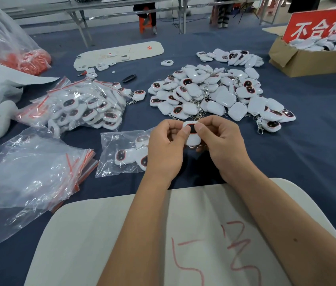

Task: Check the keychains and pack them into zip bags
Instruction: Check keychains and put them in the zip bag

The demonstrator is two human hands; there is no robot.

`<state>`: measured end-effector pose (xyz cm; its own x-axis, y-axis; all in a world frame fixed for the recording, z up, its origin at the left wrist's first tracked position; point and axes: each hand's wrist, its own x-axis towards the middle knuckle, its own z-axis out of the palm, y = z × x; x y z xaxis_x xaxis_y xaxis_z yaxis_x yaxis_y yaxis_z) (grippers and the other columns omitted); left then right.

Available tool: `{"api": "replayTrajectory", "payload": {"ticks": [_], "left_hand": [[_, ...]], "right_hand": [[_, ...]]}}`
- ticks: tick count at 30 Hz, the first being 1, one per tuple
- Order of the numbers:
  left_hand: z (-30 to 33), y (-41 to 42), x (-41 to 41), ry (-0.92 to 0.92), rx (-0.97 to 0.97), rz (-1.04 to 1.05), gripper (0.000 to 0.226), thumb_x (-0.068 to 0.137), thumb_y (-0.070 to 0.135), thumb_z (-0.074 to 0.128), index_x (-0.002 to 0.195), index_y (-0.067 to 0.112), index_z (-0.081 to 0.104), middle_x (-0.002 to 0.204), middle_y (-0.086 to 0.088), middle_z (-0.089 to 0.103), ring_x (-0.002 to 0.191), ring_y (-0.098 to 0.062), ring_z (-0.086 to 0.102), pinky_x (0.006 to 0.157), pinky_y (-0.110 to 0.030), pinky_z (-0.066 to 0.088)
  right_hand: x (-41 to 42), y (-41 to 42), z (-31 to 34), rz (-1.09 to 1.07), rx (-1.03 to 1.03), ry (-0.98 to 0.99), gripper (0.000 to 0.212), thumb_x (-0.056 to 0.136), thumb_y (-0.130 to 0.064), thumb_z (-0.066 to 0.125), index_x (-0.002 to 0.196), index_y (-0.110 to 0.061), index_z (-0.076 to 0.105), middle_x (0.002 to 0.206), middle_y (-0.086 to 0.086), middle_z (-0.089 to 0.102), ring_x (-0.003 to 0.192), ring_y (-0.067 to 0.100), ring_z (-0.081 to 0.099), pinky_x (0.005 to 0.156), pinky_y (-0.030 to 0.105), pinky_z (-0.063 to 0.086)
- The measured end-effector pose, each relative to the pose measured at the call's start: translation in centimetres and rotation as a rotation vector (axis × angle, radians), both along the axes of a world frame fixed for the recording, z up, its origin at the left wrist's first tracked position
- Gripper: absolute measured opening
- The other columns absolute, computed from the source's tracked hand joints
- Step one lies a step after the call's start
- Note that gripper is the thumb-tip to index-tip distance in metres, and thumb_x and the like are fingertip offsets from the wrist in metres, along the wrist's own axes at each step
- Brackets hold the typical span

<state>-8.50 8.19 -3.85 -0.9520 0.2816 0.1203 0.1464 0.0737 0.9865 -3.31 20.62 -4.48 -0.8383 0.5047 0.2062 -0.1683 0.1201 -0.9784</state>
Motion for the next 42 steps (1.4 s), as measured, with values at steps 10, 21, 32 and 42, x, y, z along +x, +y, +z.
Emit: {"api": "replayTrajectory", "payload": {"ticks": [10,21,32,42], "left_hand": [[0.05,-0.01,0.0,-0.036,0.001,-0.002,0.008,0.099,0.02,0.068,0.103,0.014,0.069,0.092,-0.004,0.074,0.076,-0.01,0.063,0.066,-0.029,0.051],[0.43,-0.21,0.23,-0.063,0.036,-0.018,0.009,0.099,0.02,0.069,0.103,0.012,0.069,0.088,-0.002,0.07,0.076,-0.015,0.062,0.059,-0.024,0.046],[0.11,-0.02,-0.02,0.03,0.076,0.093,0.008,0.099,0.017,0.068,0.099,0.009,0.069,0.093,-0.008,0.073,0.081,-0.021,0.068,0.071,-0.032,0.056],[0.05,-0.57,0.41,0.46,-0.531,0.575,0.03,0.088,0.037,0.072,0.094,0.016,0.051,0.097,0.001,0.055,0.097,-0.02,0.039,0.086,-0.035,0.039]], "right_hand": [[-0.11,-0.13,-0.01,-0.014,0.088,-0.033,0.016,0.103,-0.02,0.065,0.089,-0.026,0.072,0.073,-0.011,0.073,0.059,0.002,0.063,0.057,0.016,0.052],[-0.02,-0.04,0.1,0.037,0.068,-0.011,0.017,0.103,-0.022,0.063,0.089,-0.025,0.073,0.074,-0.01,0.072,0.067,0.002,0.063,0.062,0.021,0.055],[0.05,-0.17,0.06,0.146,0.011,-0.003,0.022,0.094,0.001,0.071,0.113,-0.009,0.071,0.085,0.0,0.078,0.069,0.006,0.068,0.067,0.019,0.054],[-0.31,0.19,-0.15,0.051,-0.073,-0.029,0.025,0.09,0.006,0.071,0.1,-0.018,0.072,0.078,-0.004,0.073,0.072,0.013,0.067,0.066,0.018,0.053]]}}
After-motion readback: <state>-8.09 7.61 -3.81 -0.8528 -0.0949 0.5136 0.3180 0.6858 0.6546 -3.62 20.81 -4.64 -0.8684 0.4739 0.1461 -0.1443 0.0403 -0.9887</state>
